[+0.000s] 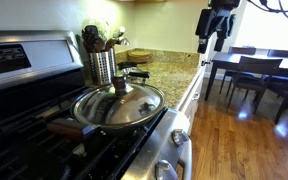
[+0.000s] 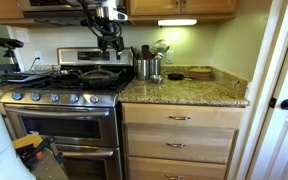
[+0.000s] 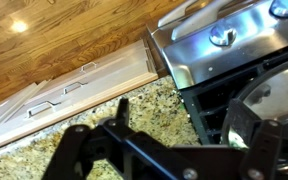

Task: Open the top drawer

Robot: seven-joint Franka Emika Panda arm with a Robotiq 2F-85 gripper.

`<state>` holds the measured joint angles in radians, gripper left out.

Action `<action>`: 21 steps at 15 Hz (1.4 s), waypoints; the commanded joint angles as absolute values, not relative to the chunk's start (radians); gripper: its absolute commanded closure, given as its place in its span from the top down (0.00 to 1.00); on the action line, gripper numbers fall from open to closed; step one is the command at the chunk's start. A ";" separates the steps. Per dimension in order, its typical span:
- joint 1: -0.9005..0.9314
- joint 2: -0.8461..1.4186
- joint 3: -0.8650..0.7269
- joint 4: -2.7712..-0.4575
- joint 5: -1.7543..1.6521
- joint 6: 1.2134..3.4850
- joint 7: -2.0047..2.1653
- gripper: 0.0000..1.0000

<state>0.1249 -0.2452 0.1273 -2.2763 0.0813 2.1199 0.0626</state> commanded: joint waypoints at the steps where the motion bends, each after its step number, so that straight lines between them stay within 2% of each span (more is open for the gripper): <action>1: 0.072 -0.197 0.062 -2.249 0.148 2.170 0.093 1.00; 13: -0.026 0.103 -0.034 -2.115 0.360 2.343 0.253 1.00; 21: -0.035 0.155 -0.046 -2.098 0.340 2.345 0.284 1.00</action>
<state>-0.0308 0.1557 -0.0495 -2.0997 0.3414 2.3472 0.2829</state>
